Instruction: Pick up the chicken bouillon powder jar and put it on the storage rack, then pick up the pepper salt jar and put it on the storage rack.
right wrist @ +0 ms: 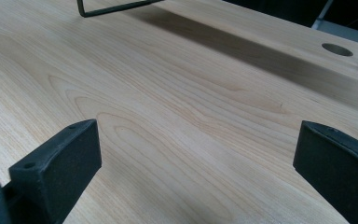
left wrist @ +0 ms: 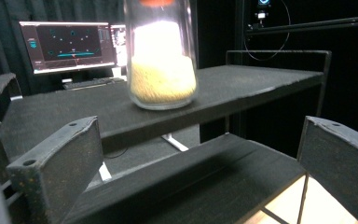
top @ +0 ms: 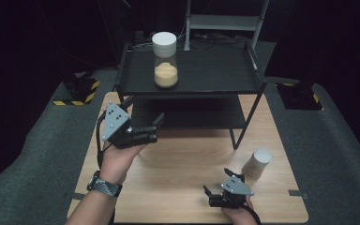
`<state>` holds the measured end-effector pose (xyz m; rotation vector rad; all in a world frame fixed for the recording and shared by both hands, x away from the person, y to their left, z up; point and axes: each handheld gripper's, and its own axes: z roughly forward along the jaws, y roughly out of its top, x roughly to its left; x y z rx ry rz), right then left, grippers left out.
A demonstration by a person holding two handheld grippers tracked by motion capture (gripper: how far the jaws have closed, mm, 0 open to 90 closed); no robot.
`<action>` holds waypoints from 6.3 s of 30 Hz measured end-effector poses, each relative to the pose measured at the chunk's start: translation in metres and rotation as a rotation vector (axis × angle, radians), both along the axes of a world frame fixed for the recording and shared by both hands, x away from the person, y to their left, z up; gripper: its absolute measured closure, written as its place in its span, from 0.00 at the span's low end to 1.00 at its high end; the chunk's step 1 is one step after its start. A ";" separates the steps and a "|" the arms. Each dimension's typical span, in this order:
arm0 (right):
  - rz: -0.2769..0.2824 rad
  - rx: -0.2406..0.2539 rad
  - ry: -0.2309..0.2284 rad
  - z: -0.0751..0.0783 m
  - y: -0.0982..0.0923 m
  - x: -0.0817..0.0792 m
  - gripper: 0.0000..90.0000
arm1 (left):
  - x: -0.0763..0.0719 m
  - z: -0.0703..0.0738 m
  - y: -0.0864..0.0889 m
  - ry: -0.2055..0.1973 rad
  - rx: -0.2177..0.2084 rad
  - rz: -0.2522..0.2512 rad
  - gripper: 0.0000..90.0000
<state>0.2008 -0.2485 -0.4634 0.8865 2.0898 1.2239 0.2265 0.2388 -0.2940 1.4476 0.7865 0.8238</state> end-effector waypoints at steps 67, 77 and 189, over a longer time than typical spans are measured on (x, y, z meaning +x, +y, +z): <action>-0.007 -0.032 -0.025 -0.001 0.006 -0.005 0.00 | -0.024 -0.173 -0.010 0.365 0.305 0.003 0.00; -0.007 -0.002 -0.033 -0.003 0.002 -0.006 0.00 | -0.025 -0.171 -0.015 0.375 0.326 0.014 0.01; -0.316 0.220 -0.110 0.003 -0.096 -0.002 0.27 | -0.029 -0.172 -0.020 0.339 0.387 -0.020 0.01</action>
